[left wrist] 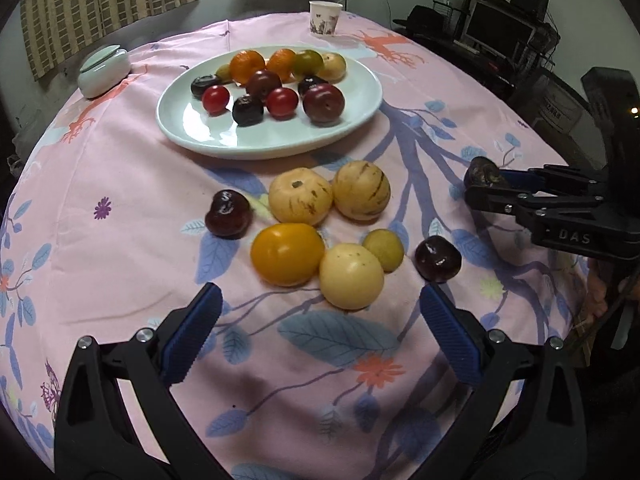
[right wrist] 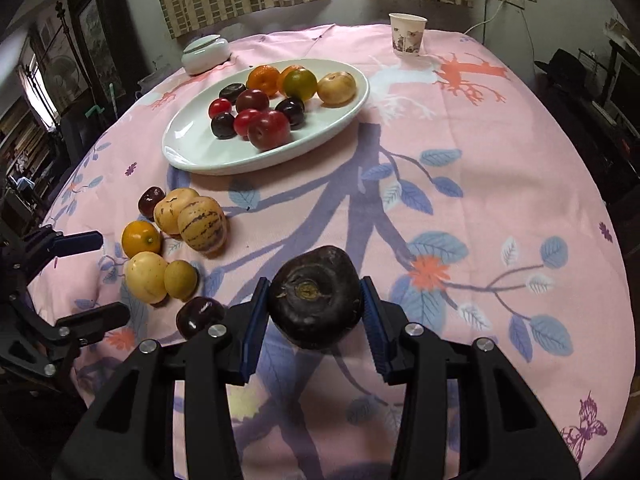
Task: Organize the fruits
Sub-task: 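Grasp the dark purple fruit with the right tool while the left tool grasps a pale yellow fruit, then carry both fruits over the white plate and release them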
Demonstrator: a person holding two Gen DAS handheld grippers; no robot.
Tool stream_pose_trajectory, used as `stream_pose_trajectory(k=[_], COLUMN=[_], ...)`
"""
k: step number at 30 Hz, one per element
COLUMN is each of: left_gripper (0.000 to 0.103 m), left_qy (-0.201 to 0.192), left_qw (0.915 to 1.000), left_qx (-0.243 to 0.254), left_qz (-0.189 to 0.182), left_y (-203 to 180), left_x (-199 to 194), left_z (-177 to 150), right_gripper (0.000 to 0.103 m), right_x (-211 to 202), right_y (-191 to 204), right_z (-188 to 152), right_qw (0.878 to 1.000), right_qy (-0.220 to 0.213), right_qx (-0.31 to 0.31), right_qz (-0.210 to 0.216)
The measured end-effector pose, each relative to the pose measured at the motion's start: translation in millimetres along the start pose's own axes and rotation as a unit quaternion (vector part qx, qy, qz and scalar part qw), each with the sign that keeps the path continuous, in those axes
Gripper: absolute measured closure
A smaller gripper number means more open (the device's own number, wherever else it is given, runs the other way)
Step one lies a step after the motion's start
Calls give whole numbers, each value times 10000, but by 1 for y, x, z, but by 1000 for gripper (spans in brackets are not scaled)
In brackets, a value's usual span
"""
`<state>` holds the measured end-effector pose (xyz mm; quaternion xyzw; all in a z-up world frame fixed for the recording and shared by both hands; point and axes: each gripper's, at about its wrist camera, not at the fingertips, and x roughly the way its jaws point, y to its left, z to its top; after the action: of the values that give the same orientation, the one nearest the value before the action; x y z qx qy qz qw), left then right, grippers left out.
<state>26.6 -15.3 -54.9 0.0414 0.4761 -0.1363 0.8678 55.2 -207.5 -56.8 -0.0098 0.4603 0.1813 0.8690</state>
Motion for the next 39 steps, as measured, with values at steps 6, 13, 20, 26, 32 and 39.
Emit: stream_pose_trajectory(k=[6, 13, 20, 26, 32, 39], left_gripper=[47, 43, 66, 65, 65, 65], left_qy=[323, 168, 7, -246, -346, -450], left_qw=[9987, 9990, 9988, 9981, 9973, 9968], left_qx=[-311, -341, -121, -261, -382, -427], left_qz=[-258, -216, -475, -492, -520, -500], left_y=[-4, -8, -13, 2, 17, 42], left_x=[21, 29, 13, -7, -16, -27], left_z=[0, 7, 3, 0, -2, 14], right_gripper=[58, 58, 58, 58, 58, 58], right_x=[-17, -18, -19, -23, -19, -12], right_y=[-9, -13, 1, 21, 35, 48], right_z=[-9, -11, -8, 3, 11, 29], right_qw=[9996, 9990, 9987, 9986, 9988, 9982], right_qy=[-158, -205, -131, -223, -165, -96], right_qx=[171, 258, 215, 39, -84, -205], right_qz=[164, 296, 435, 479, 452, 563])
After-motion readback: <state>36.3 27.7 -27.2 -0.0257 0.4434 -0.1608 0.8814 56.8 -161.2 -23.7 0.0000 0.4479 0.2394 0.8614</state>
